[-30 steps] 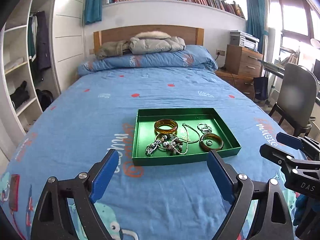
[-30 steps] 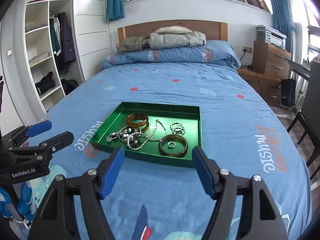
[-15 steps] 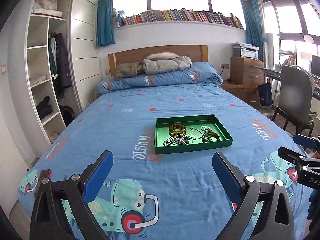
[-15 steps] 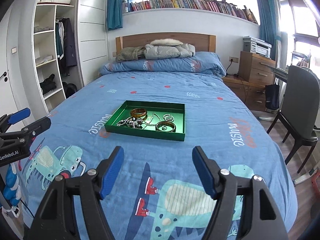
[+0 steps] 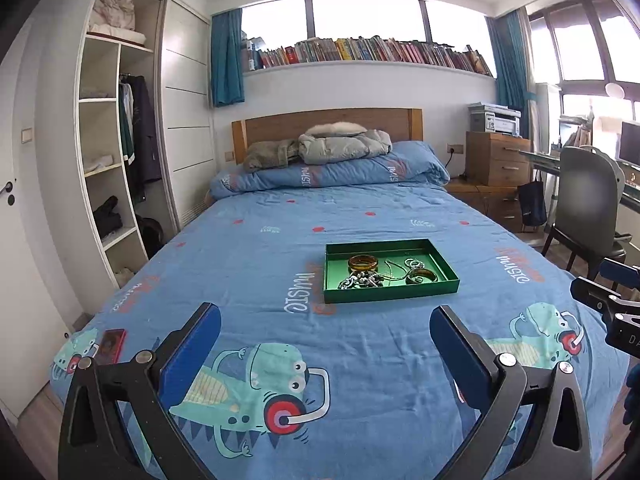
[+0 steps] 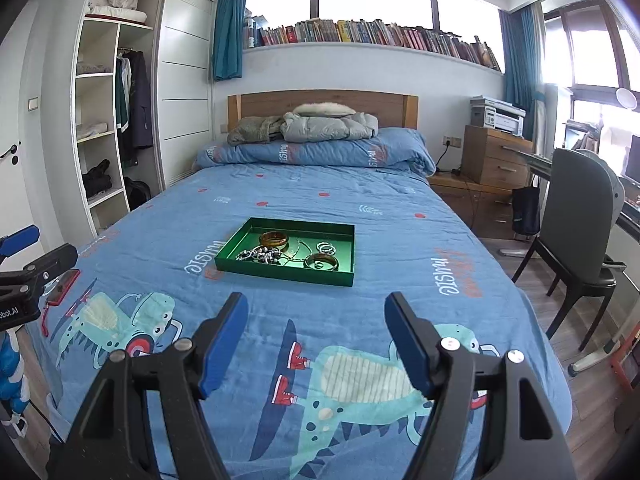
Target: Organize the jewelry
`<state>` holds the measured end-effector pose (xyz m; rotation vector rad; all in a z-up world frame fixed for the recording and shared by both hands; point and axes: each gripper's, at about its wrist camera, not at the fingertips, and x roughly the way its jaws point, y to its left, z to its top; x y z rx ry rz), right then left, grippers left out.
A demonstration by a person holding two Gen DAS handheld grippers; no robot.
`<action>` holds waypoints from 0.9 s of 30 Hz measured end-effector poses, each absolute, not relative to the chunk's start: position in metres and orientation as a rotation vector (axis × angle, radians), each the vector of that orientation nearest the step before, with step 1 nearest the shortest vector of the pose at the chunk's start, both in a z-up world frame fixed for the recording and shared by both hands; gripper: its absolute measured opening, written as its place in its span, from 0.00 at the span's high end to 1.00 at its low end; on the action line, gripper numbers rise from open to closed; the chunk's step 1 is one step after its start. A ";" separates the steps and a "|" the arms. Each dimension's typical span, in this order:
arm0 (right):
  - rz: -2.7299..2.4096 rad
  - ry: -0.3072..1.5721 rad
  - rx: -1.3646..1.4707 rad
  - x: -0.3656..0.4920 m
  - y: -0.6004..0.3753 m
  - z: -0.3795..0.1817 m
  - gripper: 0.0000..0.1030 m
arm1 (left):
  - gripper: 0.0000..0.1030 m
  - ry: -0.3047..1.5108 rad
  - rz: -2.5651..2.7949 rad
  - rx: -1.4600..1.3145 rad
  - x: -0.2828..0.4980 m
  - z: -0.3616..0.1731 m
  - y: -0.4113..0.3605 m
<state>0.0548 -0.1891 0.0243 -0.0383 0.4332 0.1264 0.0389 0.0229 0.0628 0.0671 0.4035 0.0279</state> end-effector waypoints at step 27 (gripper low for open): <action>0.069 0.327 -0.032 0.010 -0.204 0.053 0.30 | 0.00 0.359 0.009 0.050 0.005 0.077 0.024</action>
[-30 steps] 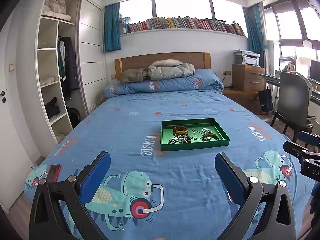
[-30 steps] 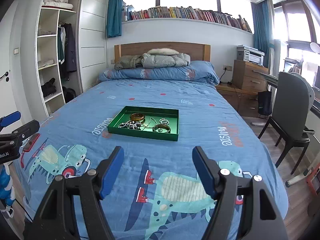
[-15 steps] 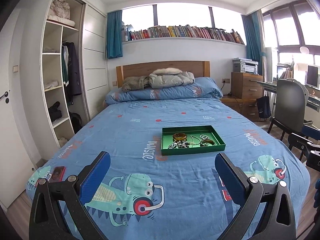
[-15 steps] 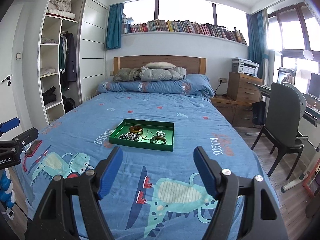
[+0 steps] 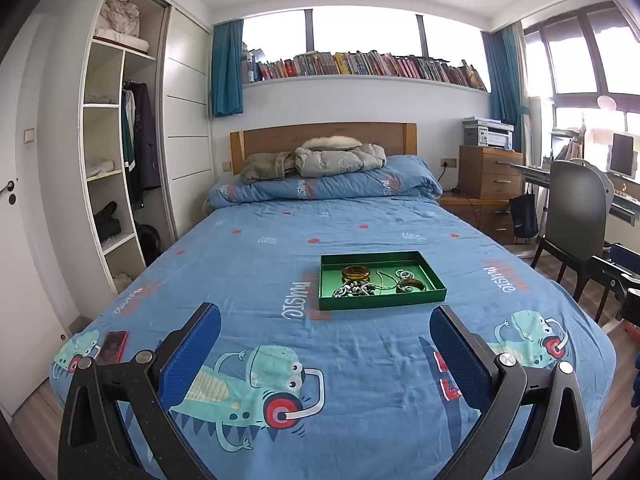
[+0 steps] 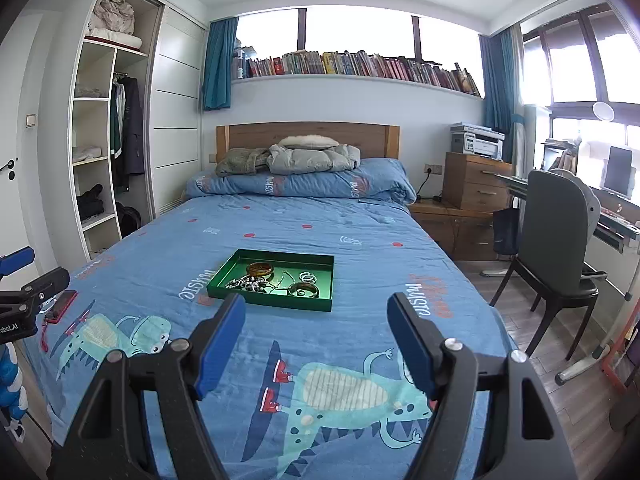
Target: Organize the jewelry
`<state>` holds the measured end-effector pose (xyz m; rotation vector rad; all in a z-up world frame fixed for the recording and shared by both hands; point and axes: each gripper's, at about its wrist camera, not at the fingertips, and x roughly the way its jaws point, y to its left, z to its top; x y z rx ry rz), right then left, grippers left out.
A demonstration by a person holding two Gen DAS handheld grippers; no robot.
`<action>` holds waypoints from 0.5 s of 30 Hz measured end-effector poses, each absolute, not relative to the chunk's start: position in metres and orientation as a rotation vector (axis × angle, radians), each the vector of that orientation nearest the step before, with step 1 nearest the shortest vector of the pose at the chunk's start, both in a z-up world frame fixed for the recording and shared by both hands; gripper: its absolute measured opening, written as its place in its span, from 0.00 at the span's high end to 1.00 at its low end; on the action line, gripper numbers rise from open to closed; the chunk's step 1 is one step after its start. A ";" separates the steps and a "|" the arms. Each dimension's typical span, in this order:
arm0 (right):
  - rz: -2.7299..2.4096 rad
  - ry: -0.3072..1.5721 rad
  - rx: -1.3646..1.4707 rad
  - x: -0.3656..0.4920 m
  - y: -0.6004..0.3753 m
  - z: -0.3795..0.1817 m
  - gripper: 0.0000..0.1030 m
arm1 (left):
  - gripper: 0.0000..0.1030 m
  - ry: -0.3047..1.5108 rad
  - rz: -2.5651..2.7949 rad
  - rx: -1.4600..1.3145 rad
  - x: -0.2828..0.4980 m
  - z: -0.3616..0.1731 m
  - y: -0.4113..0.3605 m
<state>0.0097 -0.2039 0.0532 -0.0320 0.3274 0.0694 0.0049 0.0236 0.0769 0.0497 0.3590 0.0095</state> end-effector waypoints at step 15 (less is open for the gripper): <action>0.038 0.326 -0.052 0.006 -0.202 0.050 0.30 | 0.00 0.382 0.006 0.036 0.004 0.075 0.026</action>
